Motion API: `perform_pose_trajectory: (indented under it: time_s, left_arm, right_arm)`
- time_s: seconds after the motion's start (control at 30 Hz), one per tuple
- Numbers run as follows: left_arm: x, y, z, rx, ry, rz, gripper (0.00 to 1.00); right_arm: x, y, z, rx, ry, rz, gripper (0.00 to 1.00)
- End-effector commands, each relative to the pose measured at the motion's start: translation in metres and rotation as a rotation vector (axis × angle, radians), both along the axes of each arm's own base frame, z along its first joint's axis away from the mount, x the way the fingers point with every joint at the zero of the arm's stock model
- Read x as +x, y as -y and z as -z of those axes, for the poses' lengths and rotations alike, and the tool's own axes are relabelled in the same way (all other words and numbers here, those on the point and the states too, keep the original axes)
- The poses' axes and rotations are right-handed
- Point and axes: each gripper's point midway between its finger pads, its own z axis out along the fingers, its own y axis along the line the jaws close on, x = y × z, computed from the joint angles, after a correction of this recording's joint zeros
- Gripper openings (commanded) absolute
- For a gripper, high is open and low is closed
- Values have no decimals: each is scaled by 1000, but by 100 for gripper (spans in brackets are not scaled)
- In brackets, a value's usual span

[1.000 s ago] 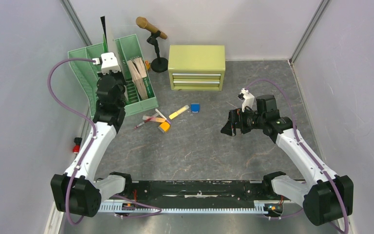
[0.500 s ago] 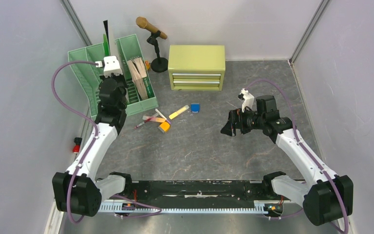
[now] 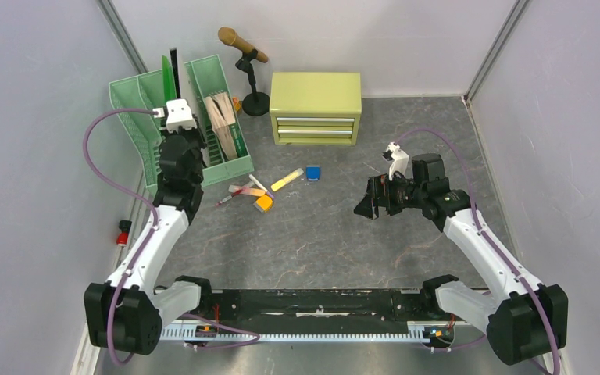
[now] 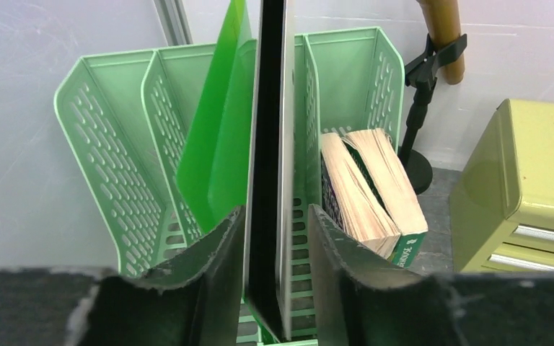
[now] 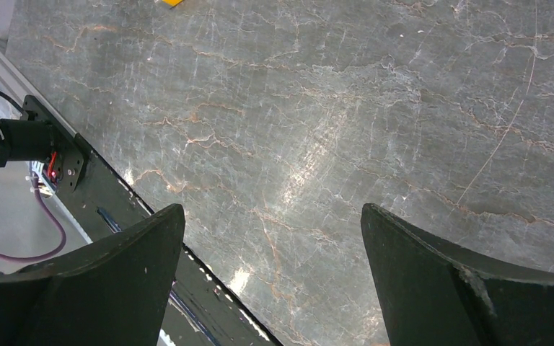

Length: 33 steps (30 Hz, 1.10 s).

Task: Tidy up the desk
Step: Place the folder in the storage box.

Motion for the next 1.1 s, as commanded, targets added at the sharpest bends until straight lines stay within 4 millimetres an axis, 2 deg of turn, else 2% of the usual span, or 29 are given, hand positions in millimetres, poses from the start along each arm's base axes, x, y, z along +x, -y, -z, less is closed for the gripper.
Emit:
perform_pose_trajectory:
  time_s: [0.0, 0.07, 0.1, 0.2, 0.43, 0.63, 0.83, 0.97, 1.07]
  left_arm:
    - [-9, -5, -31, -23, 91, -21, 60]
    - [-10, -6, -31, -30, 78, -27, 77]
    - [-11, -6, -32, -35, 77, -26, 83]
    - [-14, -5, -36, -41, 74, -20, 93]
    - [-26, 1, -42, -71, 55, 21, 99]
    - [-43, 35, -38, -161, -11, 211, 100]
    - [-80, 72, -15, -350, -134, 392, 100]
    - [-111, 92, 15, -502, -256, 467, 100]
    - [-136, 100, 51, -628, -365, 464, 100]
  right_arm:
    - [3, -3, -10, 27, 38, -5, 98]
    - [3, -2, -10, 26, 36, -2, 98]
    - [3, -3, -10, 28, 36, -4, 98]
    - [3, -3, -11, 31, 37, -4, 98]
    - [2, -3, -13, 36, 38, 0, 98]
    - [0, -4, -20, 52, 51, 0, 98]
    - [-11, -3, -25, 66, 59, 1, 98]
    - [-22, -3, -25, 95, 51, 2, 98]
    - [-35, -2, -18, 97, 18, -6, 99]
